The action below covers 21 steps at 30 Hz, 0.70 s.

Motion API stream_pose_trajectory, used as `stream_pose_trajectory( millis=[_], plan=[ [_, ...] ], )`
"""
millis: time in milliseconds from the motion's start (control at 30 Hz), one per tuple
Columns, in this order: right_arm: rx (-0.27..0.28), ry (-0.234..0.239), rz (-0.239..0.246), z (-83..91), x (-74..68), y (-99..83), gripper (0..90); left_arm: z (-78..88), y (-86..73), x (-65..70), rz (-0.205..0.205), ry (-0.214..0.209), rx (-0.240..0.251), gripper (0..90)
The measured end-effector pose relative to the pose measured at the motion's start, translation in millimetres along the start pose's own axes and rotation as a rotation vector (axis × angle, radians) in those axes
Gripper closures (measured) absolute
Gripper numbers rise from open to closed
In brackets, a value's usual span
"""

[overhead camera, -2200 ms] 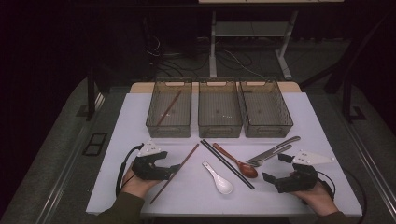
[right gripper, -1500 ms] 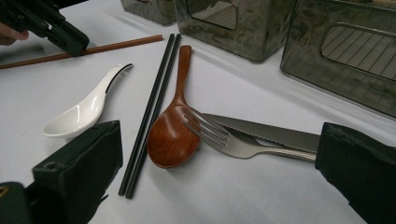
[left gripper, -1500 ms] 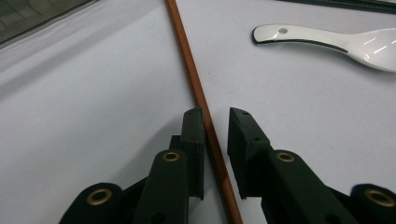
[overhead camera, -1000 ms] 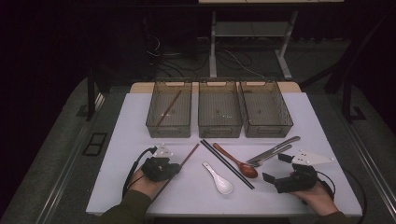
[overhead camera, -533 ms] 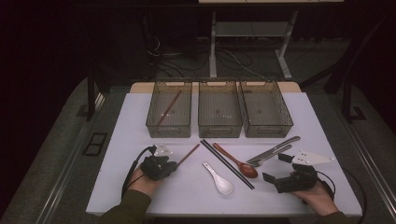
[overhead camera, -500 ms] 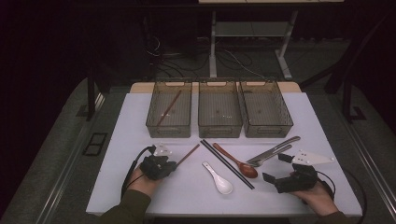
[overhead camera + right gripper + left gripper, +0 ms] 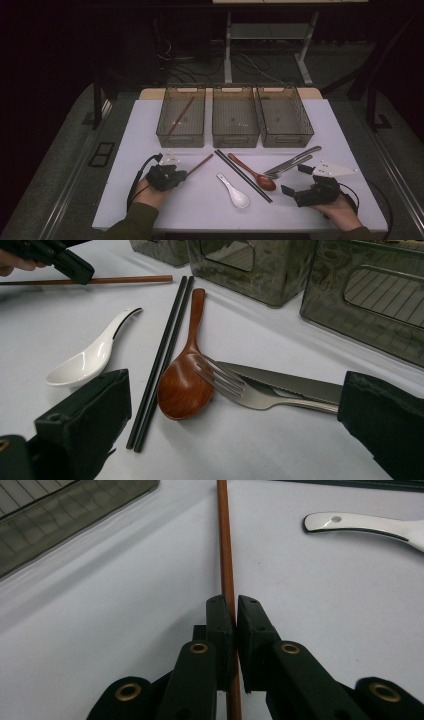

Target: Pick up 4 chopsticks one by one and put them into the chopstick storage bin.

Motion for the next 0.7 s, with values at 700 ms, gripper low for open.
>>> stream_pose_trajectory(
  millis=[700],
  plan=[
    [-0.004,0.004,0.004,-0.4,-0.6,-0.2,1.1,16.5,6.2,1.3,-0.045,-0.064,0.066,84.1]
  ],
)
Point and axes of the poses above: each handheld gripper's, and its own axes: z roughly backward along the jaws, y roughly out of its top, x roughly to its right, the point moved 7 cm from there along -z, roughly forward along the jaws, and after that the axes turned 1 degree about -z, right-handed, at the moved point
